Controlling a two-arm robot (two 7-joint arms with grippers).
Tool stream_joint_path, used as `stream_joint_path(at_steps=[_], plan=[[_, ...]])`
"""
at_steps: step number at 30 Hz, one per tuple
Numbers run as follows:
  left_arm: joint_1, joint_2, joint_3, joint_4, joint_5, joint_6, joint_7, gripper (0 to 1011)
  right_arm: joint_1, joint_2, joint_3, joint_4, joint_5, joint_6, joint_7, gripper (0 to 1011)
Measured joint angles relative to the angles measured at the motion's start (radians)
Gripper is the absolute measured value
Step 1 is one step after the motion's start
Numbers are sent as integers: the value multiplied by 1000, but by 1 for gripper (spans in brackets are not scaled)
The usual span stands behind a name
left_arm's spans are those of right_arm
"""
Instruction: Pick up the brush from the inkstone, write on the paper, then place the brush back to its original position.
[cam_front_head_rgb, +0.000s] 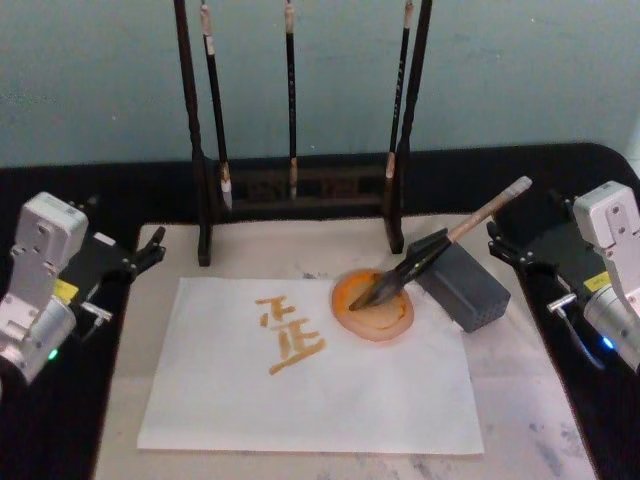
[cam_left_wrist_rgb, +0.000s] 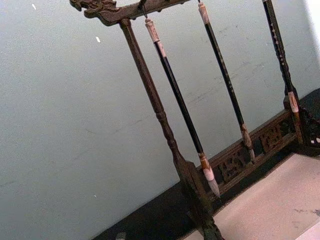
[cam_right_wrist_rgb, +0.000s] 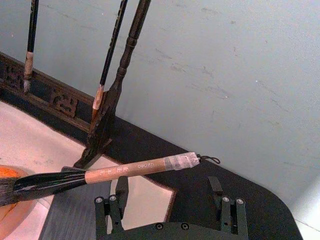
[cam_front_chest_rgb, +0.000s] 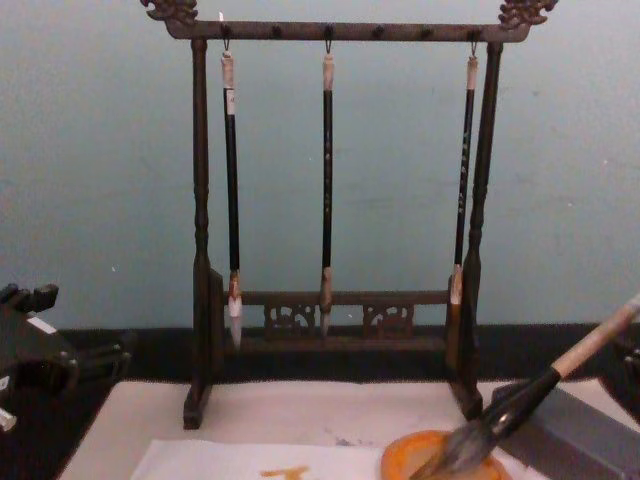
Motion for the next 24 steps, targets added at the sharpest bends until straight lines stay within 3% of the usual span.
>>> stream_joint_path(at_steps=[24], plan=[[0, 0, 0, 0, 0, 0, 0, 1010, 0, 0, 0, 0, 0, 0, 0, 1000]])
